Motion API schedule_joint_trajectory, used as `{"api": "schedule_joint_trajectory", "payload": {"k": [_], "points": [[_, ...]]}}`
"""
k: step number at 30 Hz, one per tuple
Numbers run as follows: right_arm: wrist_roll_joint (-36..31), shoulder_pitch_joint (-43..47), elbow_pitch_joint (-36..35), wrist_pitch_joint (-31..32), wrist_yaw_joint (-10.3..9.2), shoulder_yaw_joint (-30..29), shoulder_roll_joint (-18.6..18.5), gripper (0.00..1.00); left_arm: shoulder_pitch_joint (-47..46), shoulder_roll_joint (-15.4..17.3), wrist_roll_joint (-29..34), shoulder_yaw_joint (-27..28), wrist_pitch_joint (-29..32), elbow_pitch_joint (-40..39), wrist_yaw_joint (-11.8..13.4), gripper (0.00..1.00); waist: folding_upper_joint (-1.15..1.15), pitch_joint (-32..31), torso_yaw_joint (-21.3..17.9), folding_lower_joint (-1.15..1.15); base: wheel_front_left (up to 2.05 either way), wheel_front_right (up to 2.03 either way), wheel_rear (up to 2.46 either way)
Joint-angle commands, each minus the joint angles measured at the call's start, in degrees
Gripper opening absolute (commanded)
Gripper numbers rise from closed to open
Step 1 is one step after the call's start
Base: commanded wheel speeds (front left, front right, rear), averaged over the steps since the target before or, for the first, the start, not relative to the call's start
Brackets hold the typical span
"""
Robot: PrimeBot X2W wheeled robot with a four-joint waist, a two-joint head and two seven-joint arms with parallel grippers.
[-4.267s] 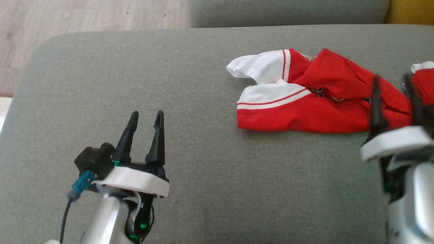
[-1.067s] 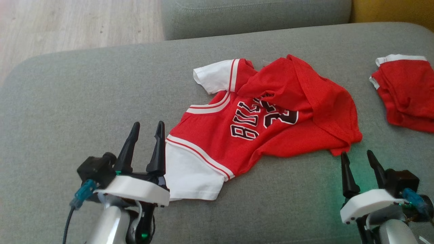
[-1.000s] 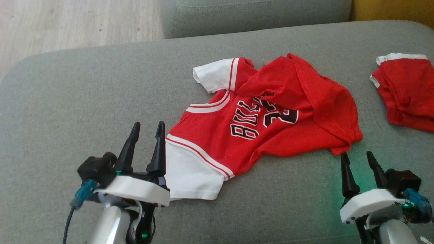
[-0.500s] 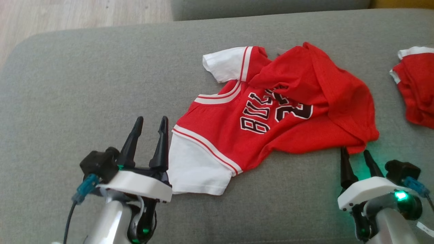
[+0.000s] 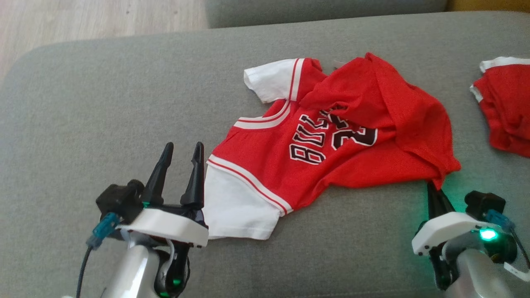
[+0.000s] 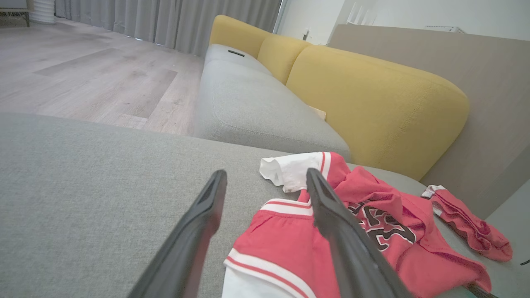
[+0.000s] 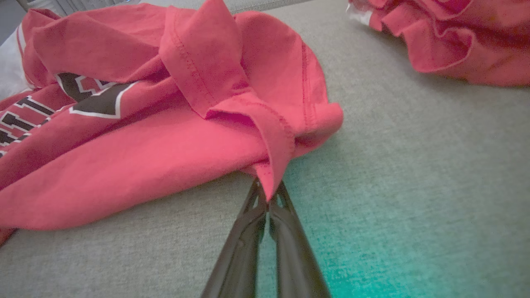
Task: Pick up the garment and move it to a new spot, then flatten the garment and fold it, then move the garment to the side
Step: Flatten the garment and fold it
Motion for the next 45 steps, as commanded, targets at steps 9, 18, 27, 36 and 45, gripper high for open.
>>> {"api": "schedule_joint_trajectory", "payload": {"k": [9,18,27,36,45], "points": [[-4.20,3.89,-12.95,7.61,-0.05,1.53,-3.71,0.00,-1.24,0.16,-1.05,1.60,-0.45,-2.34,0.68,1.00,0.00,-2.47,-2.52,0.00,0.00,0.00,0.00],[-1.03,12.10,-31.07,22.21,-0.05,3.28,-11.44,0.00,-0.83,0.16,-2.21,0.92,-0.45,-2.47,1.17,1.00,0.00,-4.19,-2.64,0.00,0.00,0.00,0.00],[1.40,14.87,-38.56,32.67,-0.05,-0.42,-14.03,1.00,-0.64,0.16,-2.49,-0.10,-0.45,-2.62,1.16,1.00,0.00,-4.53,-0.85,0.00,0.00,0.00,0.00],[-2.63,13.34,-39.81,31.42,-0.05,-4.63,-11.20,1.00,-0.50,0.16,-1.87,0.38,-0.45,-2.51,1.05,1.00,0.00,-4.05,-0.03,0.00,0.00,0.00,0.00],[-0.10,13.36,-42.63,17.43,-0.05,-2.21,-3.45,1.00,0.45,0.16,-1.29,0.94,-0.45,-1.92,0.70,1.00,0.00,-4.43,-0.82,0.00,0.00,0.00,0.00]]}}
